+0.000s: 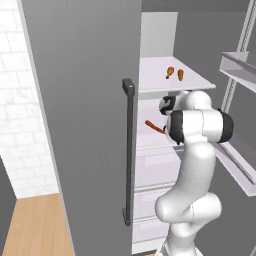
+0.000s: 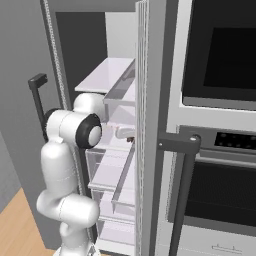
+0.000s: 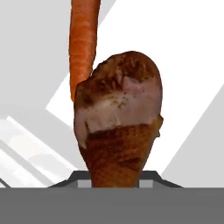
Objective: Place one carrot and one chicken drumstick in each tupperware on the nearby counter, to pack two identical lunches.
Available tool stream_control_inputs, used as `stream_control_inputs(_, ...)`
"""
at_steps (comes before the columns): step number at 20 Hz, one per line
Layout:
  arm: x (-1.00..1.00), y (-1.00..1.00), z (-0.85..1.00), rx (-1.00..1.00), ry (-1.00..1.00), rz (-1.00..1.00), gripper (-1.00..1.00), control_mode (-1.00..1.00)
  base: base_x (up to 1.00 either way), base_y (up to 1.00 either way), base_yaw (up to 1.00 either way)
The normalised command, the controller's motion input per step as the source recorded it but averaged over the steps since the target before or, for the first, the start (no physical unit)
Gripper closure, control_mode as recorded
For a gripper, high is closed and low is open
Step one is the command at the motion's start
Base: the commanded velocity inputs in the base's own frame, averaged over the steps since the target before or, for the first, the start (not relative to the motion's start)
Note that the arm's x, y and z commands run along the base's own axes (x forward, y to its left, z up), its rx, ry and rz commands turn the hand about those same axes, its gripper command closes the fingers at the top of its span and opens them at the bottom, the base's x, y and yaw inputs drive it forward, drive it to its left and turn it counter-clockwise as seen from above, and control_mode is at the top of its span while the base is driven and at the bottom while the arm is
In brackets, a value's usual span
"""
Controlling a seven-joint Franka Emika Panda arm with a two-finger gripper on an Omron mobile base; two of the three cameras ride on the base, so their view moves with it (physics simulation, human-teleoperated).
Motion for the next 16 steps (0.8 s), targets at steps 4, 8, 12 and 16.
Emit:
stream_control_inputs(4, -0.21, 0.13, -0.13, 0.0, -0.04, 0.0, 1.0, -1.0, 0.0, 0.0, 0.0)
stream_control_inputs(8, -0.52, 0.09, 0.46, 0.0, -0.08, 0.0, 1.0, -1.0, 0.0, 0.0, 0.0)
stream_control_inputs(12, -0.79, 0.17, 0.51, 0.0, -0.19, 0.0, 1.0, -1.0, 0.0, 0.0, 0.0)
stream_control_inputs(16, -0.92, 0.11, 0.65, 0.0, -0.11, 0.0, 1.0, -1.0, 0.0, 0.0, 0.0)
